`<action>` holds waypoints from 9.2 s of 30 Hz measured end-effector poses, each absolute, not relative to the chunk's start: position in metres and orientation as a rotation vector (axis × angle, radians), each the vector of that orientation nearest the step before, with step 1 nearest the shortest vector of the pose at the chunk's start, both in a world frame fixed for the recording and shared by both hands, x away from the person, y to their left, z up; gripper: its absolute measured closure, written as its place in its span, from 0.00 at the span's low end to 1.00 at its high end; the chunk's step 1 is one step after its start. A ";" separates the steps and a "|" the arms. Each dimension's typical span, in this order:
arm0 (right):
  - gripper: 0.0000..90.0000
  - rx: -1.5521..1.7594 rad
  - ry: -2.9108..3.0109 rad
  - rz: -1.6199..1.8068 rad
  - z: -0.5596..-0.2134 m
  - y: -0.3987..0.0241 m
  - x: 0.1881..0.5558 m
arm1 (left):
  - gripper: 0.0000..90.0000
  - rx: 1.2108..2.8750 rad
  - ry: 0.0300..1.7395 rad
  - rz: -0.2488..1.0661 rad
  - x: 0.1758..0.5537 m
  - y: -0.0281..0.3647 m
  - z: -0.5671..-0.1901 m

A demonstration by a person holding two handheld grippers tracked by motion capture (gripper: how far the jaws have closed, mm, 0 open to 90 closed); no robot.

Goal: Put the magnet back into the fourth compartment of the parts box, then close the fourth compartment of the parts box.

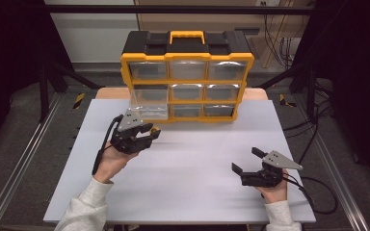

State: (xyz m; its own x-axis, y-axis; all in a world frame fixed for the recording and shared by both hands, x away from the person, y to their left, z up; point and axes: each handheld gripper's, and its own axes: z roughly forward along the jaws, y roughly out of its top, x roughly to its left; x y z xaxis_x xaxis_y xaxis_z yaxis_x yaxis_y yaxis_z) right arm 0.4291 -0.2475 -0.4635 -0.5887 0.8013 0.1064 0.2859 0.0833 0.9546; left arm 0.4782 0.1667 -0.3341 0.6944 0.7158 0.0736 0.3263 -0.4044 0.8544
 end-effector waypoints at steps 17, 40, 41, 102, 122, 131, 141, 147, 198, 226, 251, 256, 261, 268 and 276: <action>0.00 1.069 1.919 1.521 -0.464 -0.247 0.429 | 0.69 1.982 0.832 0.614 0.496 0.175 -0.305; 0.00 1.067 1.919 1.520 -0.463 -0.248 0.429 | 0.69 1.995 0.851 0.678 0.527 0.168 -0.278; 0.00 1.067 1.919 1.520 -0.463 -0.248 0.429 | 0.69 1.998 0.853 0.681 0.529 0.168 -0.278; 0.00 1.068 1.926 1.518 -0.464 -0.247 0.429 | 0.69 2.071 1.016 0.701 0.590 0.167 -0.315; 0.00 1.063 1.921 1.525 -0.464 -0.247 0.429 | 0.32 1.886 0.931 0.621 0.558 0.186 -0.286; 0.00 1.063 1.913 1.524 -0.464 -0.247 0.429 | 0.15 1.817 0.860 0.599 0.535 0.199 -0.281; 0.00 1.072 1.902 1.535 -0.462 -0.248 0.428 | 0.04 1.788 0.786 0.605 0.505 0.206 -0.287; 0.00 1.079 1.900 1.533 -0.463 -0.248 0.428 | 0.02 1.783 0.757 0.587 0.489 0.210 -0.300; 0.00 1.070 1.895 1.530 -0.462 -0.249 0.428 | 0.98 1.926 0.846 0.586 0.501 0.190 -0.379; 0.00 1.077 1.892 1.530 -0.462 -0.248 0.428 | 1.00 1.929 0.867 0.618 0.541 0.183 -0.367; 0.00 1.071 1.892 1.527 -0.462 -0.249 0.428 | 1.00 1.919 0.873 0.629 0.561 0.182 -0.366; 0.00 1.067 1.896 1.527 -0.462 -0.249 0.428 | 1.00 1.915 0.868 0.630 0.563 0.183 -0.366; 0.00 1.071 1.900 1.527 -0.462 -0.248 0.428 | 1.00 1.909 0.869 0.624 0.566 0.186 -0.367; 0.00 1.068 1.900 1.526 -0.463 -0.248 0.428 | 1.00 1.907 0.867 0.620 0.574 0.188 -0.366; 0.00 1.071 1.897 1.526 -0.462 -0.249 0.429 | 1.00 1.910 0.854 0.642 0.580 0.185 -0.364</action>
State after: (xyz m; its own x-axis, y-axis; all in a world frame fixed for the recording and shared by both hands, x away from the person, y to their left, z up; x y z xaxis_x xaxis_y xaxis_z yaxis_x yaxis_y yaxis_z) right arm 0.4285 -0.2487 -0.4623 -0.5804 0.8076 0.1049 0.2755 0.0735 0.9585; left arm 0.5798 0.1847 -0.3640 0.6235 0.7770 0.0861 0.2990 -0.3388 0.8921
